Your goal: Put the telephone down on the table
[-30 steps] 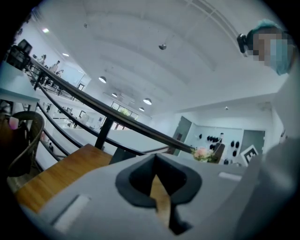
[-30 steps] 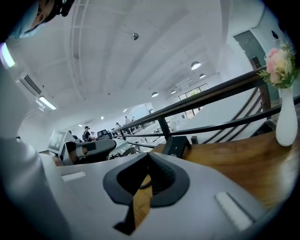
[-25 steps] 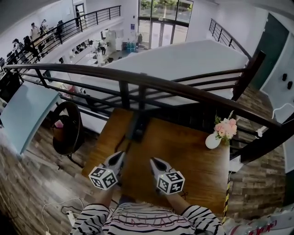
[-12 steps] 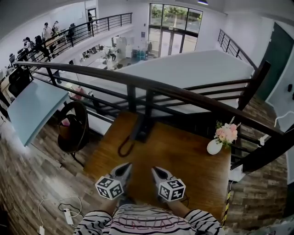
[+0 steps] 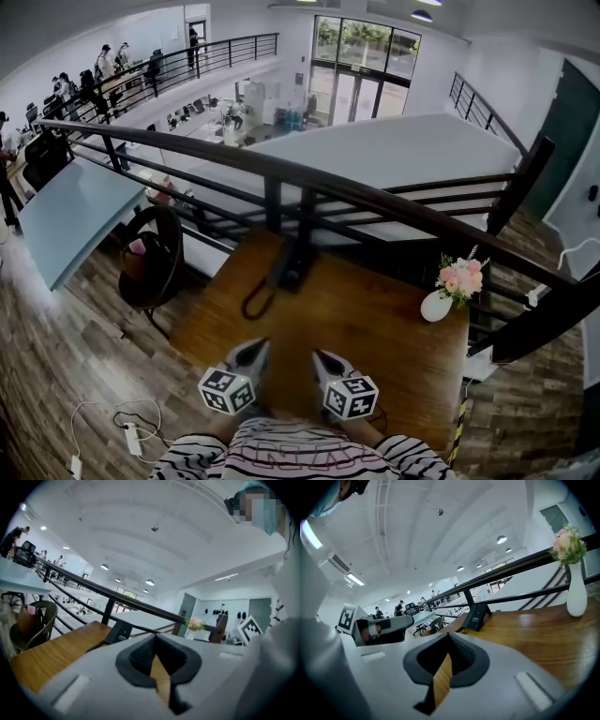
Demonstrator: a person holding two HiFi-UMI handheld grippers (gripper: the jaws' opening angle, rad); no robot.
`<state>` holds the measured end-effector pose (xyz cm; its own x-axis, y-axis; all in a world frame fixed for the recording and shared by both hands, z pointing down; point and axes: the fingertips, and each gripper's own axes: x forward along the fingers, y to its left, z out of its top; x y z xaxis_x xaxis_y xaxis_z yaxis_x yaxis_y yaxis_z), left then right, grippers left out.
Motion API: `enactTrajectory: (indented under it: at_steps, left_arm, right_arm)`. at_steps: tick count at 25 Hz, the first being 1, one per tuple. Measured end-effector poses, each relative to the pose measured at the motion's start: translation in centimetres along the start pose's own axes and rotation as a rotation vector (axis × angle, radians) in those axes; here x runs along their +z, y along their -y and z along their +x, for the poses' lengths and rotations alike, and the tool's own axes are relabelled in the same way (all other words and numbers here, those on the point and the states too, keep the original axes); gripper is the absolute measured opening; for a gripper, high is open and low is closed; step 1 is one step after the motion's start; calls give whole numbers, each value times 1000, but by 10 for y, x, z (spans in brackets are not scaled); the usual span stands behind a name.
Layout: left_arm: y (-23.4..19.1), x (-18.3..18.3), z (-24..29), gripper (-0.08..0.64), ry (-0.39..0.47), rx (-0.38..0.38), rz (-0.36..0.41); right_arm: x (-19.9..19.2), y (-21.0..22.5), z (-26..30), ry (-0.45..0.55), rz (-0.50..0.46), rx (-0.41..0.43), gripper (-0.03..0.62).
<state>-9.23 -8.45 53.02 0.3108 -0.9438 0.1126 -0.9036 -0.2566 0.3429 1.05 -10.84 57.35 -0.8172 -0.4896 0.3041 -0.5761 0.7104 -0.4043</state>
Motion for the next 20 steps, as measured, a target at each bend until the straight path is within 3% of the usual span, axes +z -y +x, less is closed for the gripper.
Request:
enactTrajectory:
  at_steps: [20]
  left_arm:
    - [3,-13,-28,3,3,45,3]
  right_arm:
    - [-14,-6,-8,-13,-12,-5,-1]
